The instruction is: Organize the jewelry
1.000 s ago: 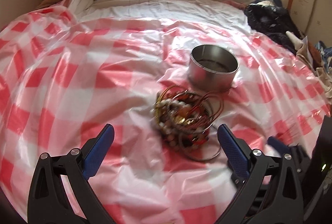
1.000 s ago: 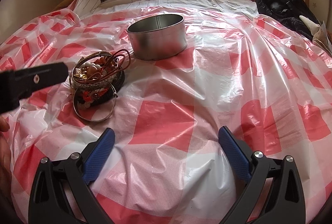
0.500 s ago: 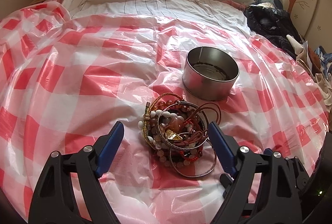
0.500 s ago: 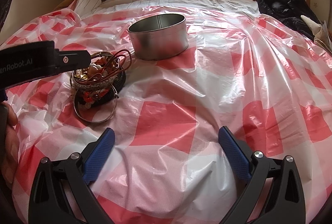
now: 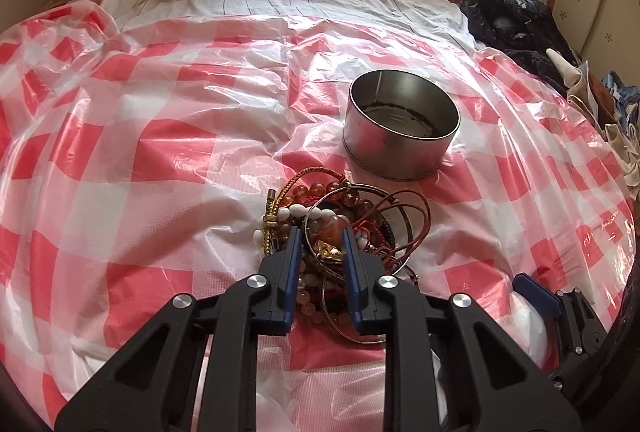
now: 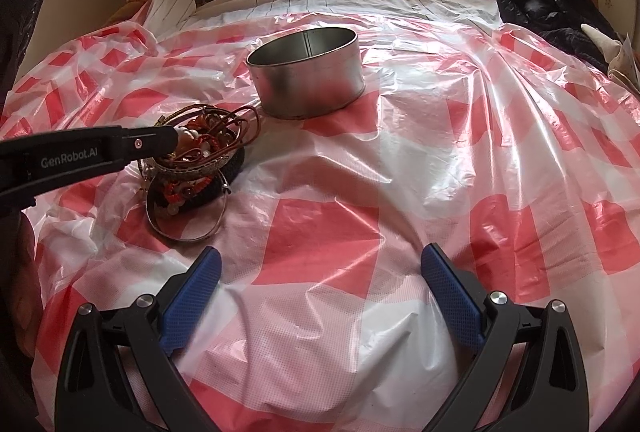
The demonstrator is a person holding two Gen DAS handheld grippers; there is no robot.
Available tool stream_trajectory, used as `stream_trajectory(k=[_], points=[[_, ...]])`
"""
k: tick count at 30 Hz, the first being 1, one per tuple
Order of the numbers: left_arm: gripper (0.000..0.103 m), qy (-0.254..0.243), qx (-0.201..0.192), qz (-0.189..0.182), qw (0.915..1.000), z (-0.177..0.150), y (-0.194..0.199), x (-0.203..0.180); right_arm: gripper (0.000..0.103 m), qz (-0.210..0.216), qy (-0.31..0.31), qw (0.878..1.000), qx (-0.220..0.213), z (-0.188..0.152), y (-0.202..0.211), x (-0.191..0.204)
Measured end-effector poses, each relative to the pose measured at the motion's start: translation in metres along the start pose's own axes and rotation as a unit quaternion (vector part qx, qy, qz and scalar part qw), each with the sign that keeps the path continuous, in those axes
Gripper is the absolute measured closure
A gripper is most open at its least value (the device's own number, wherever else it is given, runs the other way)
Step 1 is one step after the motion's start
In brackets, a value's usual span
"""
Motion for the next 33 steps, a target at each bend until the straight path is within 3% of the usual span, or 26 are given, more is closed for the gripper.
stream_trajectory(k=[5,13,19,23,27,29,32,33], points=[[0.099,0.004,-0.002,-0.013,0.9999,0.003,0.008,0.001,0.007,0.004,-0.001,1.0,-0.001,0.001,0.0,0.0],[0.099,0.014,0.001,-0.051,0.9986,0.016,0.041,0.006,0.007,0.018,-0.01,1.0,-0.017,0.0,0.007,-0.003],[0.099,0.018,-0.031,-0.027,0.999,0.042,0.062,0.031,0.007,0.079,-0.004,0.994,-0.07,0.012,0.026,0.005],[0.099,0.055,-0.026,-0.029,0.9978,0.046,0.055,0.054,0.008,0.106,0.026,0.992,-0.07,0.035,0.019,0.017],[0.099,0.055,-0.035,-0.04,0.9971,0.053,0.058,0.053,0.009,0.161,0.005,0.985,-0.062,0.059,-0.002,0.011],[0.099,0.06,-0.034,-0.044,0.9967,0.055,0.057,0.053,0.015,0.184,-0.002,0.981,-0.054,0.07,-0.013,0.008],[0.099,0.063,-0.031,-0.044,0.9965,0.054,0.056,0.054,0.051,0.211,-0.008,0.977,-0.023,0.077,-0.031,0.007],[0.099,0.064,-0.031,-0.044,0.9965,0.055,0.056,0.054,0.075,0.228,-0.011,0.974,-0.006,0.076,-0.039,0.008]])
Point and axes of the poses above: each gripper's, at about its wrist camera, not at the fingertips, and y roughly against the way its jaws point, x to its left, z to its top, the point moved 4 cm from there along -y, roughly the way its jaws point, and after that the axes turned 15 degrees about y, right-handed, at the moved point
